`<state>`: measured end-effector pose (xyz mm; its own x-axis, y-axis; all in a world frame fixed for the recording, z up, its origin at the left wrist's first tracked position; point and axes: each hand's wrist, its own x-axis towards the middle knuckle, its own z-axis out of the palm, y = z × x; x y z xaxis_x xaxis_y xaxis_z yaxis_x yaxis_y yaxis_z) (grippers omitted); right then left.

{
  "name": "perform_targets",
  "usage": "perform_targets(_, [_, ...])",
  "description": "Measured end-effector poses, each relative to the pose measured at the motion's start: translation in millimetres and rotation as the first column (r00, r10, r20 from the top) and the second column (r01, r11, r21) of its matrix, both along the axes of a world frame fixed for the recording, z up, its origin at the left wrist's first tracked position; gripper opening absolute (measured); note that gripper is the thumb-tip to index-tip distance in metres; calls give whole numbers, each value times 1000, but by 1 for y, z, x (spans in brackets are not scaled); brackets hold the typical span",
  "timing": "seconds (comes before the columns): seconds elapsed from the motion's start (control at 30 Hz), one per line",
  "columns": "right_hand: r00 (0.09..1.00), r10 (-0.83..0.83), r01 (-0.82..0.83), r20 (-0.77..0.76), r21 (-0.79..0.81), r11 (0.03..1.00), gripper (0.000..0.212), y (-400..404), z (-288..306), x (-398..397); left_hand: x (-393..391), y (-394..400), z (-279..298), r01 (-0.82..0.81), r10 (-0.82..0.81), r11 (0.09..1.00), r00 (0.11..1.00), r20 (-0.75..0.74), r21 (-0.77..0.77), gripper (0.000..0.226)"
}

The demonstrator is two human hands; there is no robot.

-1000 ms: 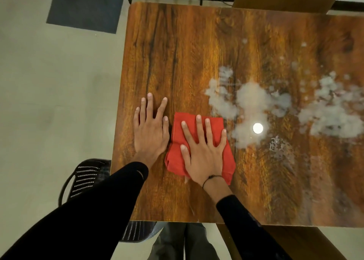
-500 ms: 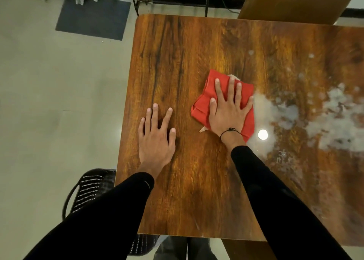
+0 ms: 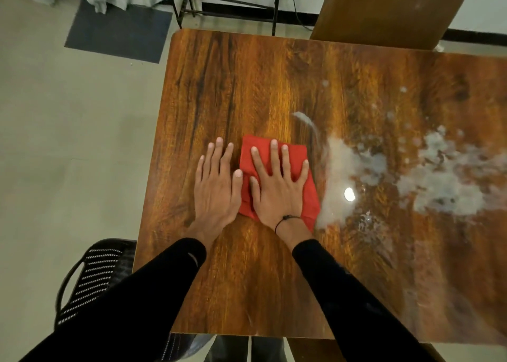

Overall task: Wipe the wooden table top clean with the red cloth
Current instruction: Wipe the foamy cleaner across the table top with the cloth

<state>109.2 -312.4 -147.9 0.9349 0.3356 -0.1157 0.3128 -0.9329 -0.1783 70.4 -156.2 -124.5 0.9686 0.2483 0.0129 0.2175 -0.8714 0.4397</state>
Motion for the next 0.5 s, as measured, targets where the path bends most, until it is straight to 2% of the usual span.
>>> perform_targets(0.07, [999,47,-47,3,-4,999,69,3,0,30,15,-7,-3,42,-43,999,998,-37,-25,74])
perform_targets(0.27, [1000,5,-5,6,15,1000,66,8,4,115,16,-3,-21,81,-71,989,994,-87,120,94])
perform_targets(0.5, [969,-246,247,-10,25,969,66,-19,6,143,19,-6,-18,73,-57,985,993,-104,153,90])
